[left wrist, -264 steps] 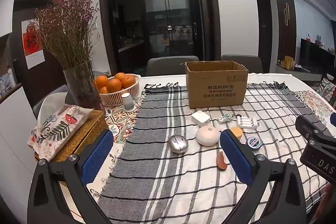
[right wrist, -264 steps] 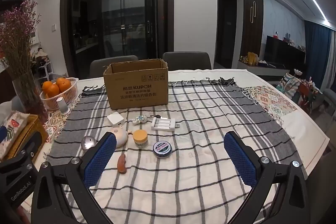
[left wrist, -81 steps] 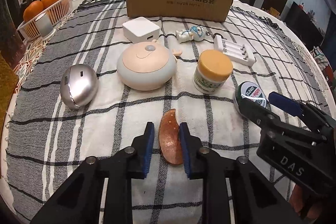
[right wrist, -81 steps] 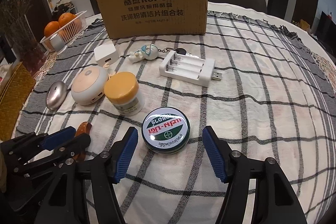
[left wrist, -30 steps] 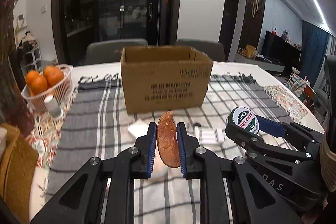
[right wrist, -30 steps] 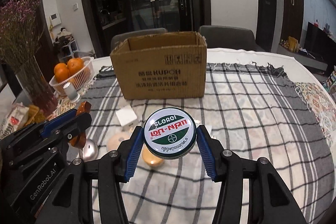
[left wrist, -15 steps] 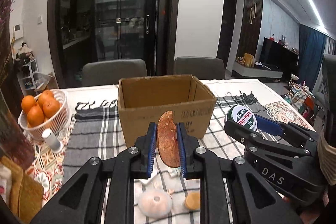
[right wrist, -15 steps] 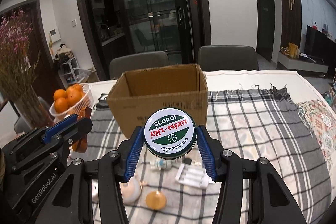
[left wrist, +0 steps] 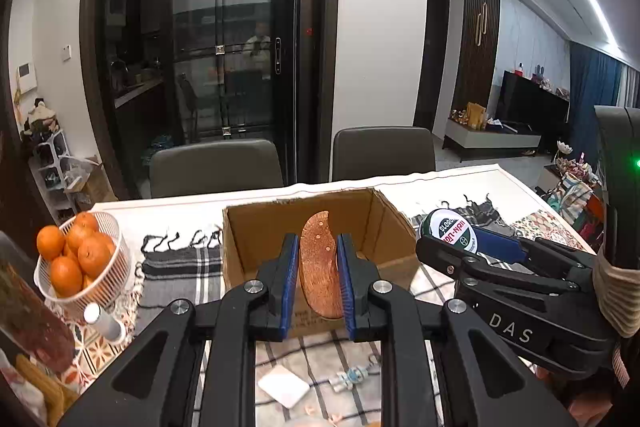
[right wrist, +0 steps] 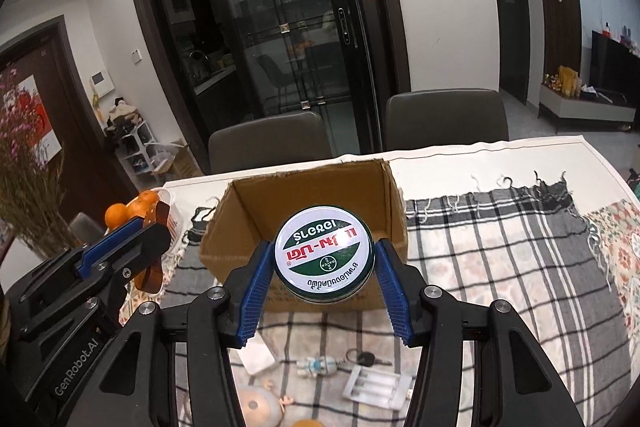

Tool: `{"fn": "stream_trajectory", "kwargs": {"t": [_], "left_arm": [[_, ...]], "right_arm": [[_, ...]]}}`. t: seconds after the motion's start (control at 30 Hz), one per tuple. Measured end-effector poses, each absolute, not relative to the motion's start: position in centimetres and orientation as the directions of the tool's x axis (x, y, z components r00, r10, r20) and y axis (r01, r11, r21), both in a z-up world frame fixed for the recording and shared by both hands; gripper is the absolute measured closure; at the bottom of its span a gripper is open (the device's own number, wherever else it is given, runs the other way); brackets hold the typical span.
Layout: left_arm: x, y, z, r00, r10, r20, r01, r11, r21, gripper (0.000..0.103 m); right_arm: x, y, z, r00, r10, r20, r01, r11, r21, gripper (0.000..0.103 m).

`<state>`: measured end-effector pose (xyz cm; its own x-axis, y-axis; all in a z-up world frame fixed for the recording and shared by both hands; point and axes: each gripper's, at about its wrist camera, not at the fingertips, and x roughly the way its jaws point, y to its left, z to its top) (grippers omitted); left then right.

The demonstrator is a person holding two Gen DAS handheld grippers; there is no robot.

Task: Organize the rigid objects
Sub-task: 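Lift the comb and tin and carry both over the cardboard box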

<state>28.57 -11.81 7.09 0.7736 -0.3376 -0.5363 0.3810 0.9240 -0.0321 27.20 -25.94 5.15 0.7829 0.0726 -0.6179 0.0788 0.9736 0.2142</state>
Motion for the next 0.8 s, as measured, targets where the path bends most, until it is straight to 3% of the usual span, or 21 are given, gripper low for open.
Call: {"fn": "stream_trajectory", "kwargs": {"t": [0.33, 0.8], "left_arm": [[34.6, -12.8, 6.6, 0.698, -0.336, -0.632, 0.390, 0.919, -0.057, 0.083], [41.8, -14.1, 1.9, 0.575, -0.254, -0.777, 0.354, 0.934, -0.043, 0.083]], "right_arm": [[32.8, -26.8, 6.1, 0.736, 0.078, -0.673, 0.071, 0.979, 0.190, 0.051], [39.4, -27.1, 2.8, 0.617, 0.056, -0.785, 0.064, 0.991, 0.121, 0.051]]}}
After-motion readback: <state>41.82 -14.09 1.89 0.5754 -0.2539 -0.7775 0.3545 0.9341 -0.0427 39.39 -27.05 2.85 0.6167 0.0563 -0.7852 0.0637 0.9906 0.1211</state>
